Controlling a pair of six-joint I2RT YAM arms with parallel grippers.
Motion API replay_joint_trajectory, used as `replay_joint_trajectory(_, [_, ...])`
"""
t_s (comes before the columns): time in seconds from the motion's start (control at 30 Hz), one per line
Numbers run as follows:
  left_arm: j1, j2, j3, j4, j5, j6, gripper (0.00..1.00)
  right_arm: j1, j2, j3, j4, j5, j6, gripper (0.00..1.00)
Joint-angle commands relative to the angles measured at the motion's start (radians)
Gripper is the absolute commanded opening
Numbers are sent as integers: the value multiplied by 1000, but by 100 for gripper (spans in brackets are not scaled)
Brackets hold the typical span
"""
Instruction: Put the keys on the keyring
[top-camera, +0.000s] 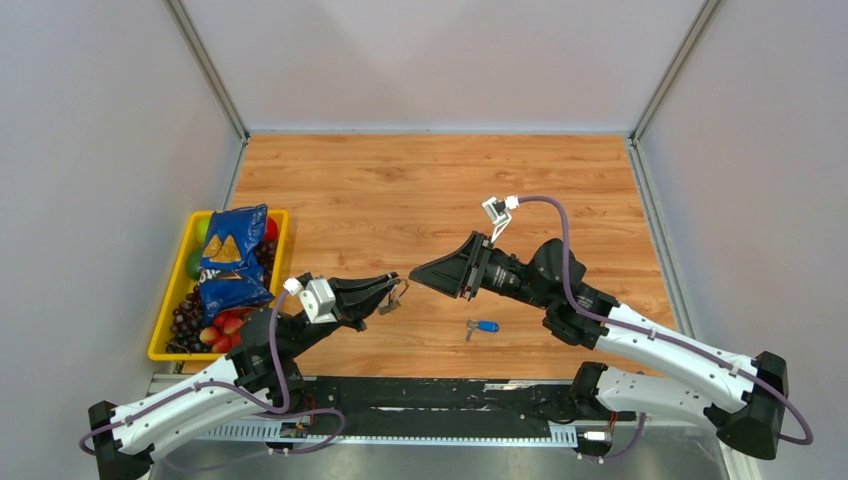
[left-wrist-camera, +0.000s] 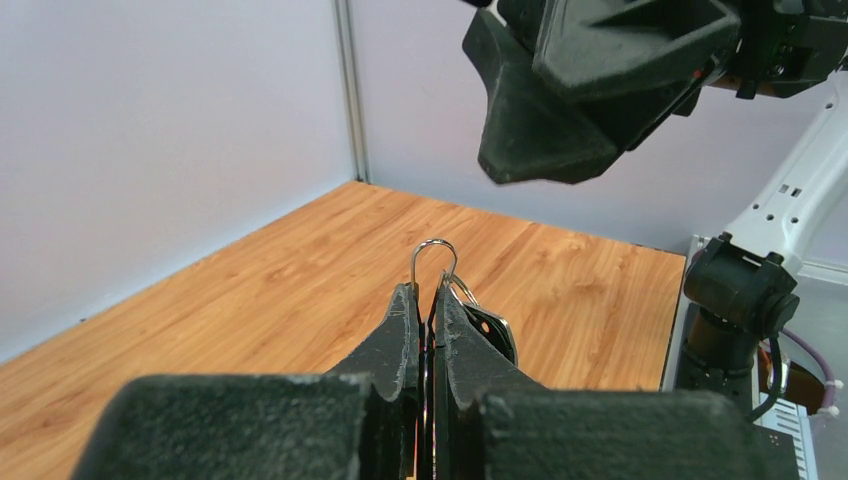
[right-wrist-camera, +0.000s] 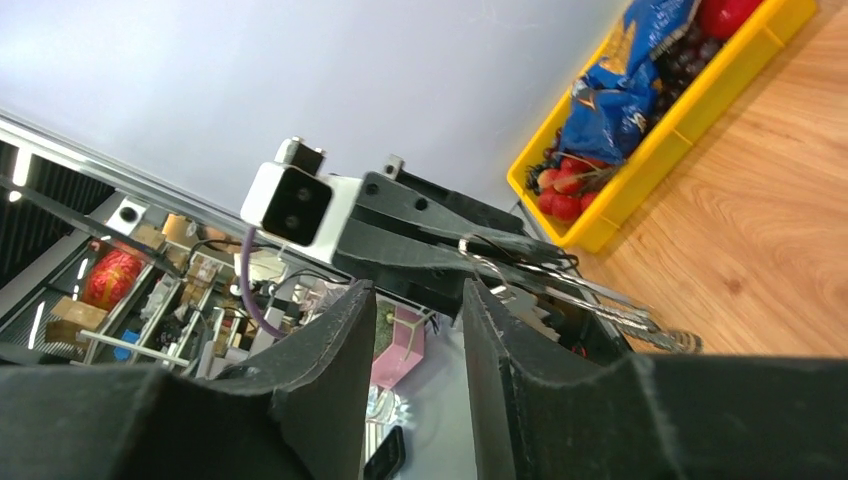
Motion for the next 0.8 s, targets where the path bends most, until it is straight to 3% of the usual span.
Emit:
replay_joint_trajectory(0.0, [0,-11,20,39,14,0,1,6,11,-32,-16,-19,22,40])
replay_joint_trajectory(0.77, [0,-18,17,39,5,3,0,34,128,7,49,-67,89,42])
